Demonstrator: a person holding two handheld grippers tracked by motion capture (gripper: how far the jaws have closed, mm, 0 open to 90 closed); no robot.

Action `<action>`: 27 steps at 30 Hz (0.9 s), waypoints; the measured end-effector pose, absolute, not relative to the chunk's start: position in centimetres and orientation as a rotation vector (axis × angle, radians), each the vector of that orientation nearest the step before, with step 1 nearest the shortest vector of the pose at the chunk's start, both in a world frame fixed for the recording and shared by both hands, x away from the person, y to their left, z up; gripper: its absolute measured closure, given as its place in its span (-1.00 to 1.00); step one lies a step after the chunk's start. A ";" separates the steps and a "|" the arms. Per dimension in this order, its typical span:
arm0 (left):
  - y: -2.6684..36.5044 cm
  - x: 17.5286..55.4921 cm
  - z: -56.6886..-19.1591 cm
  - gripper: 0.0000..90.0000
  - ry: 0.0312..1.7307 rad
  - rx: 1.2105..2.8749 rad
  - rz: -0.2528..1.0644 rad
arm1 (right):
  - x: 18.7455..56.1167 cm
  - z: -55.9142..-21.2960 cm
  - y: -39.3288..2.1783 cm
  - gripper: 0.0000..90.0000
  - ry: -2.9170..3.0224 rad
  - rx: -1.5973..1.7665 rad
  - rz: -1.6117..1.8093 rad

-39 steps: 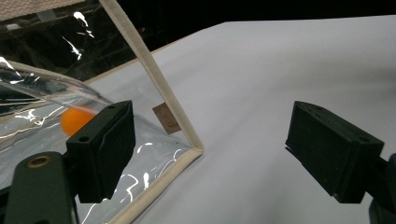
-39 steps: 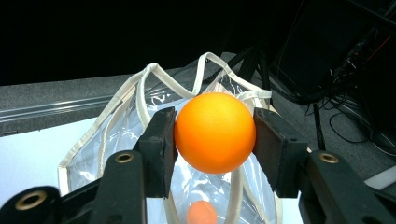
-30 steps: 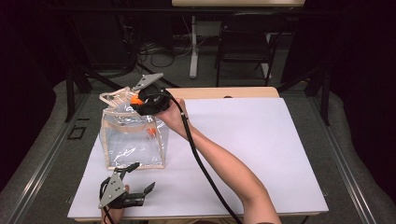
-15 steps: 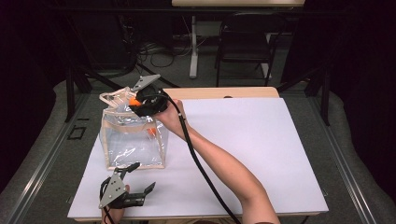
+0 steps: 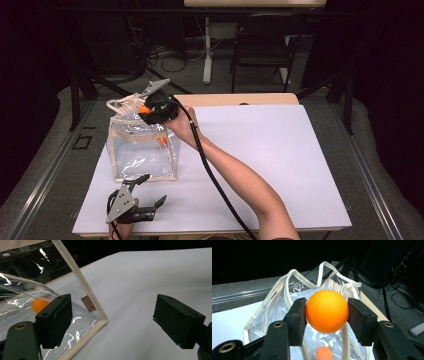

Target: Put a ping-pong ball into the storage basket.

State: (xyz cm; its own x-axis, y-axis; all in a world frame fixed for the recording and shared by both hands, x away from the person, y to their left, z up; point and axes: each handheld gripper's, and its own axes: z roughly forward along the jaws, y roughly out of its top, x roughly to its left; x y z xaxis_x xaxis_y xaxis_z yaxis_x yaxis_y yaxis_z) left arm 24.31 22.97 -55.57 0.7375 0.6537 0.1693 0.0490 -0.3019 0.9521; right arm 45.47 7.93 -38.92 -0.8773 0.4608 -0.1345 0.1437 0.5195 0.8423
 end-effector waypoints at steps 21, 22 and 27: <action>22.8 24.5 -55.5 -0.65 0.547 1.801 0.661 | 45.5 -38.3 4.2 -0.75 2.475 0.558 1.413; 22.7 24.6 -55.6 -0.65 0.545 1.800 0.658 | 45.4 -38.2 3.9 -0.77 2.474 0.553 1.411; 22.6 24.7 -55.6 -0.65 0.543 1.808 0.647 | 45.0 -38.0 2.6 -0.83 2.479 0.554 1.415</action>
